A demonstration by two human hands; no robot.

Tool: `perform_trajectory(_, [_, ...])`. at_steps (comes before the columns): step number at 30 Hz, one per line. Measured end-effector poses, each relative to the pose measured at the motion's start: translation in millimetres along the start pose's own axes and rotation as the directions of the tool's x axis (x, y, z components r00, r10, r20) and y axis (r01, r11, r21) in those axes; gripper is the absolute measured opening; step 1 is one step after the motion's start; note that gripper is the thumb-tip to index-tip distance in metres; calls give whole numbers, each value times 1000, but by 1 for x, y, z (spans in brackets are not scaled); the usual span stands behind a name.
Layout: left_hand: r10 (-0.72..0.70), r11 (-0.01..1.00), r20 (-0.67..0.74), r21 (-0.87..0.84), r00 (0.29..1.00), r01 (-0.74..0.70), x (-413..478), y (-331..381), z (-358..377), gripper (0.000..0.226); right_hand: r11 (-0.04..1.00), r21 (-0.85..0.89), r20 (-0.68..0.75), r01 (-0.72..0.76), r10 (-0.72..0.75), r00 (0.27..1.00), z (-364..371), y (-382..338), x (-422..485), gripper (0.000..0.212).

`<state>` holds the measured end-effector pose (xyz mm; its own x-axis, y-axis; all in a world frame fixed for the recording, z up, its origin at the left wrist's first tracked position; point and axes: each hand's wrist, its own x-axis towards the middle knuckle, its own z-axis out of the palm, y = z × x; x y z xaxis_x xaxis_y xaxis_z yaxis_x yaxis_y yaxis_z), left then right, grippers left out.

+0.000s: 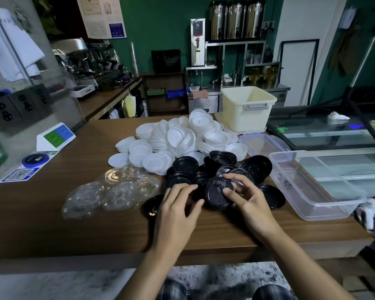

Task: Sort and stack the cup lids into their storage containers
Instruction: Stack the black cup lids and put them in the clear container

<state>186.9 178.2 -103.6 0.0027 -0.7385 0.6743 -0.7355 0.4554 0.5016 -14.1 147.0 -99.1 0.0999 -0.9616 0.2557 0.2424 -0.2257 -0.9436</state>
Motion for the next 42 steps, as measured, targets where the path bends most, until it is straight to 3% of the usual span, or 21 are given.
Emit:
perform_trajectory(3, [105, 947, 97, 294, 990, -130, 11, -31, -10, 33, 997, -76, -34, 26, -28, 999, 2, 2, 1, 30])
perform_trajectory(8, [166, 915, 144, 347, 976, -206, 20, -40, -15, 22, 994, -105, -43, 12, -16, 999, 2, 2, 0, 28])
perform_trajectory(15, [-104, 982, 122, 171, 987, 83, 29, -36, -21, 28, 990, -134, -47, 36, -43, 998, 3, 1, 0, 30])
perform_trajectory(18, [-168, 986, 105, -4, 980, 169, 31, -28, -24, 25, 989, -141, -46, 47, -54, 997, 3, 1, 0, 33])
perform_trajectory(20, [-260, 940, 114, -197, 959, 278, 30, -19, -28, 19, 989, -142, -41, 48, -54, 998, 1, 2, 0, 34])
perform_trajectory(25, [-372, 696, 231, -571, 899, 435, 22, 2, -26, 36, 988, -147, -32, 42, -47, 998, 1, 0, -1, 34])
perform_trajectory(30, [-344, 741, 276, -507, 898, 440, 18, 7, -3, 39, 998, 18, 11, -62, 62, 998, -4, -2, 0, 31])
perform_trajectory(36, [-322, 846, 199, -378, 926, 376, 11, 17, 10, 32, 998, -64, 23, 9, -8, 1000, 0, -4, -5, 33])
perform_trajectory(39, [-349, 826, 175, -406, 920, 391, 15, 14, 7, 22, 998, -70, 29, 8, -6, 1000, 0, -2, -3, 36])
perform_trajectory(42, [-383, 749, 261, -474, 886, 464, 24, 11, 3, 22, 999, -33, 45, 10, -9, 999, 0, -1, -3, 38])
